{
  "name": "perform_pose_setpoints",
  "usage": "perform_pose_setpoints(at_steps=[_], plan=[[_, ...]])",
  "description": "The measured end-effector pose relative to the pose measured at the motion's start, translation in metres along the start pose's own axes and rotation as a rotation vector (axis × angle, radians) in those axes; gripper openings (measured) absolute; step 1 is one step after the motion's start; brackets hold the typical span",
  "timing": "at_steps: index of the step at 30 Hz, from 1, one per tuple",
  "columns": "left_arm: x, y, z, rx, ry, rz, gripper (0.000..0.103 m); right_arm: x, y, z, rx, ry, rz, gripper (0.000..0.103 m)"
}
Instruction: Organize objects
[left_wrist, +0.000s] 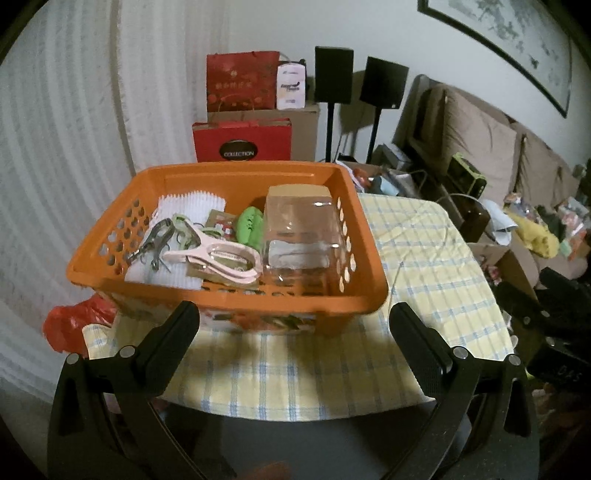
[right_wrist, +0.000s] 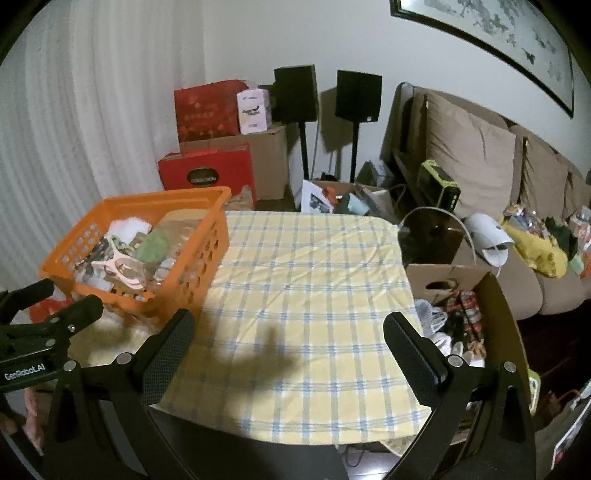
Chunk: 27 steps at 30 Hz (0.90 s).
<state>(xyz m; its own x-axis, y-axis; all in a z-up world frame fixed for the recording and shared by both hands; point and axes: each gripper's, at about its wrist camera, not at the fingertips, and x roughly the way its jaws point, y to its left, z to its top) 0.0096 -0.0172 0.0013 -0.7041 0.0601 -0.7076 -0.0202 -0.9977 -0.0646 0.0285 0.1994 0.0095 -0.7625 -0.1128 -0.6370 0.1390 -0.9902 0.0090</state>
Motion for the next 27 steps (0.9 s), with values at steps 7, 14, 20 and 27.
perform_pose_setpoints(at_steps=[7,14,20,27], plan=[[-0.005,0.003,-0.014,-0.029,0.018,-0.049,0.103,-0.011,0.002,-0.013,0.000,-0.001,-0.005,0.103],[-0.012,-0.001,-0.020,-0.019,0.017,-0.055,0.103,-0.017,0.000,-0.022,0.025,0.007,0.000,0.103],[-0.016,-0.002,-0.019,-0.014,0.011,-0.052,0.103,-0.017,0.001,-0.026,0.026,0.017,-0.005,0.103],[-0.018,-0.004,-0.018,-0.001,0.010,-0.042,0.103,-0.019,-0.001,-0.027,0.030,0.011,-0.010,0.103]])
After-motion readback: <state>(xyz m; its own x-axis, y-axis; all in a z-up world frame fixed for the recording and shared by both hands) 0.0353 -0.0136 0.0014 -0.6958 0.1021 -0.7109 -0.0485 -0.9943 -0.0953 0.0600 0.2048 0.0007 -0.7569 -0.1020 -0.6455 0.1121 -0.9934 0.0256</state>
